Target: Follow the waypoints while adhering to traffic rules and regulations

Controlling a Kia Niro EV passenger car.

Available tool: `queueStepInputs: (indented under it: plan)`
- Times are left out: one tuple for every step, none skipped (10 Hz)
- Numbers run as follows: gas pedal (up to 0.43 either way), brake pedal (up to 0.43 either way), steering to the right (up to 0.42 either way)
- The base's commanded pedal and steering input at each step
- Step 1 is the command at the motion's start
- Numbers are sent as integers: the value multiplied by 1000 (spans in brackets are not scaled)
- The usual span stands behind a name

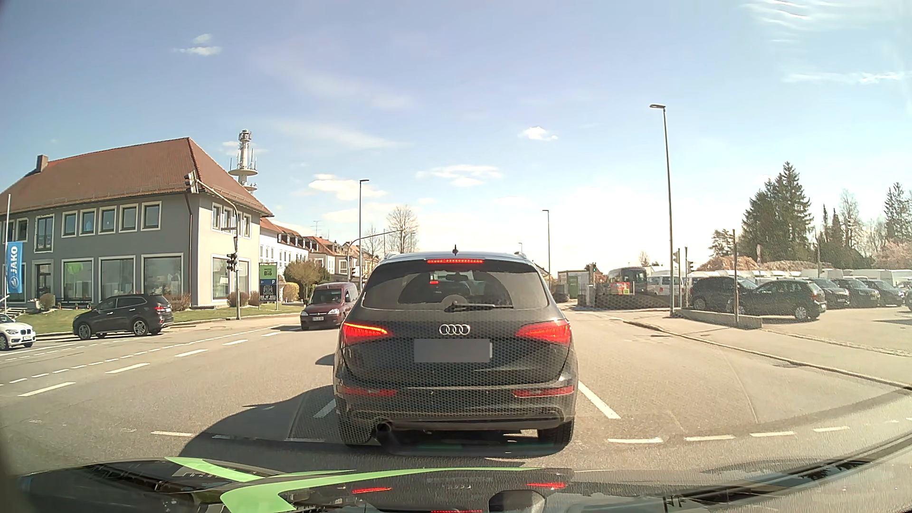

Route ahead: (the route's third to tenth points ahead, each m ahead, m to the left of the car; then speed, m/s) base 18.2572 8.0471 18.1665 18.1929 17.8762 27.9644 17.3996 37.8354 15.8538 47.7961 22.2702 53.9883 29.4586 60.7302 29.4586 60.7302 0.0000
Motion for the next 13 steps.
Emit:
queueStepInputs:
  plan:
    - [0,311,-1]
    - [0,311,-1]
    - [0,311,-1]
    - [0,311,-1]
    - [0,311,-1]
    - [0,311,-1]
    - [0,311,-1]
    - [0,311,-1]
    - [0,311,-1]
    - [0,311,-1]
    - [0,311,-1]
    - [0,311,-1]
    - [0,311,-1]
